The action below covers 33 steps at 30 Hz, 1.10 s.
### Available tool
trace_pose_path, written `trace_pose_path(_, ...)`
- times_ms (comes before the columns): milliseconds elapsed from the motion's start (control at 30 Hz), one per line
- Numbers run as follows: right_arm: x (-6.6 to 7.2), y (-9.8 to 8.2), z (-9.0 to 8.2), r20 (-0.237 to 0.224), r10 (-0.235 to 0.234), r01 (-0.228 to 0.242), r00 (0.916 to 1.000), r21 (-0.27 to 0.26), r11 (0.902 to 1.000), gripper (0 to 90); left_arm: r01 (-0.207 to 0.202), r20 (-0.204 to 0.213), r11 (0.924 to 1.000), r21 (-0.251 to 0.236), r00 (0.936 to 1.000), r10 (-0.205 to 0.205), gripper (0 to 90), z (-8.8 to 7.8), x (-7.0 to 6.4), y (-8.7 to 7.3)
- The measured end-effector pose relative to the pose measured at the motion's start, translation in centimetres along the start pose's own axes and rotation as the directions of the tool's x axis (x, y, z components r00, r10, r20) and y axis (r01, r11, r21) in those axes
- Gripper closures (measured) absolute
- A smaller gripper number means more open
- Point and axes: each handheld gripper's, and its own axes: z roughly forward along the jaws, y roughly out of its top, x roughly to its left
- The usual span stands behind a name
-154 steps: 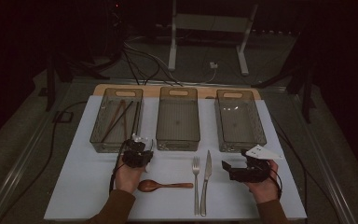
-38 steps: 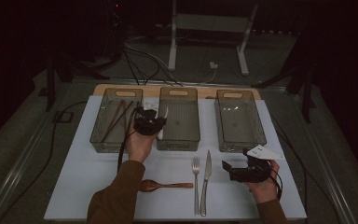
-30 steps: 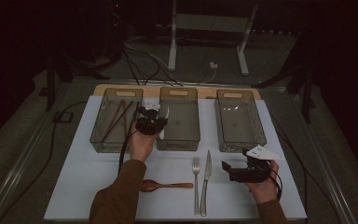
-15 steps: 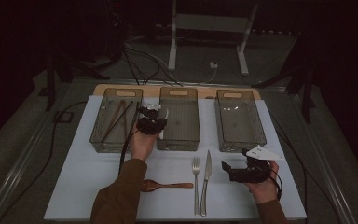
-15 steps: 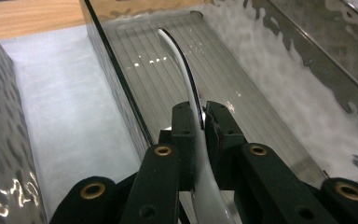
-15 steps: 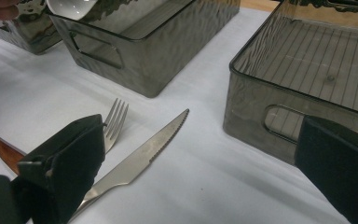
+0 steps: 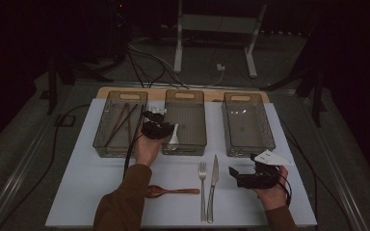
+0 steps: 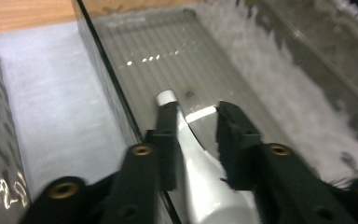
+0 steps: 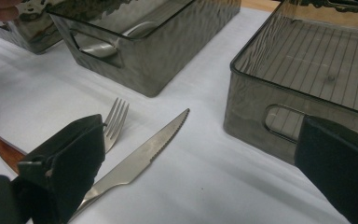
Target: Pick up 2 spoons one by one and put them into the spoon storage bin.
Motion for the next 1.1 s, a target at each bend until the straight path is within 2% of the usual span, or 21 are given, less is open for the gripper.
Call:
trace_pose_path(33,0.0,0.0,0.0,-0.001,0.001,-0.001,1.0,0.0,1.0,2.0,0.006,0.014,1.0,-0.005,0.9999,-0.005,57.8,-0.2,0.0,0.0)
trace_pose_path(100,0.0,0.0,0.0,0.0,0.005,-0.005,1.0,-0.002,1.0,2.0,0.007,0.043,0.9998,-0.02,0.9991,-0.006,50.7,-0.6,0.0,0.1)
trace_pose_path(233,-0.1,0.0,-0.1,-0.003,0.005,-0.005,1.0,-0.005,1.0,2.0,0.014,0.068,0.9992,-0.037,0.9976,-0.012,33.1,-1.4,0.0,0.2)
trace_pose_path(267,-0.1,0.0,-0.1,-0.005,0.005,-0.005,1.0,-0.006,1.0,2.0,0.02,0.088,0.999,-0.04,0.996,-0.016,30.2,-1.6,0.0,0.2)
trace_pose_path(367,-0.1,0.0,-0.1,-0.007,0.006,-0.007,1.0,-0.009,0.9999,2.0,-0.003,0.1,0.9987,-0.052,0.9949,0.008,21.2,-2.3,-0.4,0.2)
trace_pose_path(500,-0.2,0.0,-0.2,-0.014,0.012,-0.012,0.9998,-0.02,0.9997,2.0,-0.035,0.136,0.9979,-0.054,0.9898,0.042,10.8,-3.2,-0.8,0.0)
trace_pose_path(600,-0.3,0.0,-0.2,-0.023,0.011,-0.012,0.9997,-0.033,0.9994,2.0,-0.066,0.141,0.9962,-0.057,0.9872,0.074,2.0,-3.9,-1.1,-0.3)
trace_pose_path(700,-0.3,0.0,-0.3,-0.029,0.013,-0.014,0.9995,-0.043,0.999,2.0,-0.089,0.159,0.9944,-0.056,0.9824,0.097,1.2,-4.6,-1.5,-0.8)
trace_pose_path(833,-0.4,0.0,-0.4,-0.032,0.005,-0.007,0.9995,-0.068,0.9977,2.0,-0.146,0.173,0.988,-0.052,0.973,0.153,1.1,-5.2,-2.0,-1.6)
trace_pose_path(1100,-0.5,0.0,-0.4,-0.031,0.007,-0.009,0.9995,-0.076,0.9971,2.0,-0.2,0.202,0.9785,-0.053,0.9574,0.206,1.1,-6.4,-2.5,-3.0)
